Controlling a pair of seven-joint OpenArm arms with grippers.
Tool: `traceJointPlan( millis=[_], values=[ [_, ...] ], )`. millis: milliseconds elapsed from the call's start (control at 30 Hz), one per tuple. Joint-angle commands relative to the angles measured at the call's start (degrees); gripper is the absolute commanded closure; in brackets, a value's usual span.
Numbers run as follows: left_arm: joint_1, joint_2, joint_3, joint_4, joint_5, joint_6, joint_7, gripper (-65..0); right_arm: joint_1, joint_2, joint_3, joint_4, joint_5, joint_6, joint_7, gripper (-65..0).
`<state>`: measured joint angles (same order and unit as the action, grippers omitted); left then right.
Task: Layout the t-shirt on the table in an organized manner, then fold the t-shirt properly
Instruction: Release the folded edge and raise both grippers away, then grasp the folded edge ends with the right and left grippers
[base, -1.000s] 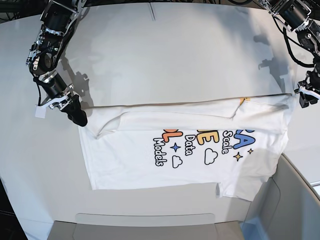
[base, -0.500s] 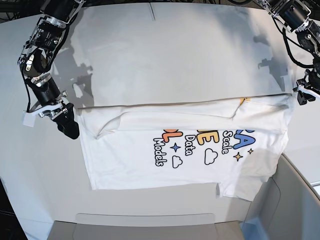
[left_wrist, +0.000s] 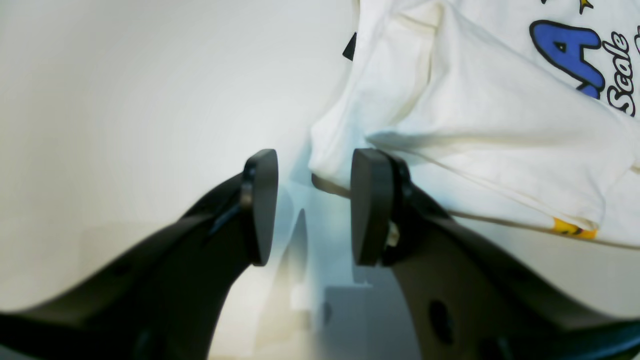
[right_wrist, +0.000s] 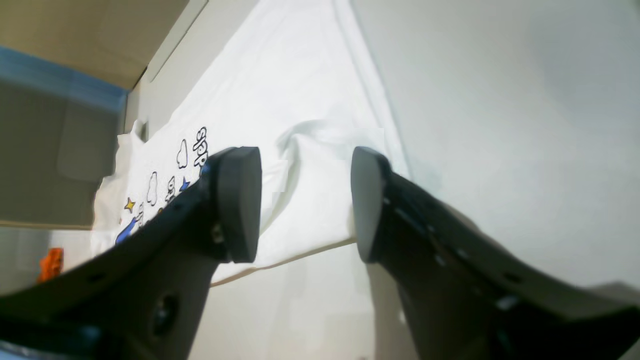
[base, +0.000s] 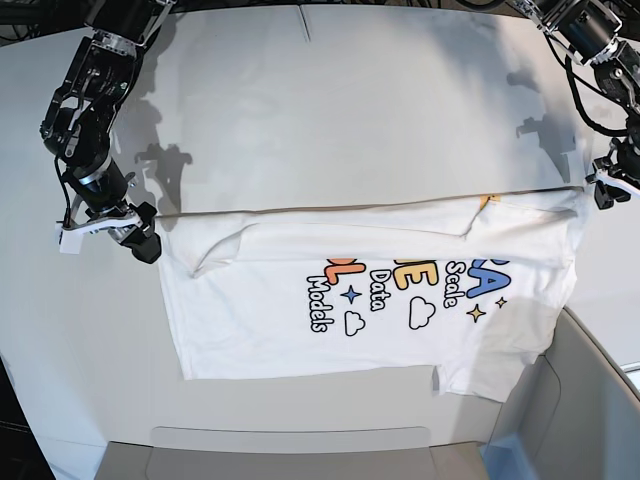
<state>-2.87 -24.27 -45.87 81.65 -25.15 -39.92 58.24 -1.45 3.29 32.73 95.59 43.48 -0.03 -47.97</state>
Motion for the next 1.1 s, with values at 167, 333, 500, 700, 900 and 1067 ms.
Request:
traceJointPlan(
  millis=[167, 333, 500, 700, 900, 1067],
  values=[
    [-0.6, -1.44, -0.24, 1.12, -0.83, -0.08, -1.23, -24.5, 2.2, 0.36, -0.07, 0.28, 1.31, -7.92, -1.57, -28.0],
    [-0.6, -1.44, -0.24, 1.12, -0.83, -0.08, -1.23, -24.5, 3.26, 0.36, 0.02, -3.94, 1.31, -12.76, -1.49, -28.0],
    [-0.6, -1.44, -0.24, 1.12, -0.83, -0.08, -1.23, -24.5, 3.78, 1.15, -0.16, -7.2, 1.57, -13.81, -1.22, -28.0],
    [-0.6, -0.91, -0.33, 1.12, -0.83, -0.08, -1.23, -24.5, 4.57, 0.89, -0.34, -8.34, 1.31, -17.51, -1.57, -28.0],
    [-0.6, -0.3, -0.33, 1.21, -0.83, -0.08, -1.23, -24.5, 6.77, 1.06, -1.48, -9.13, 1.13, -18.82, -4.83, -28.0],
    [-0.6, -0.21, -0.33, 1.21, -0.83, -0.08, -1.23, -24.5, 9.67, 1.24, -1.39, -15.64, 1.13, -19.97, -6.32, -28.0]
  ],
)
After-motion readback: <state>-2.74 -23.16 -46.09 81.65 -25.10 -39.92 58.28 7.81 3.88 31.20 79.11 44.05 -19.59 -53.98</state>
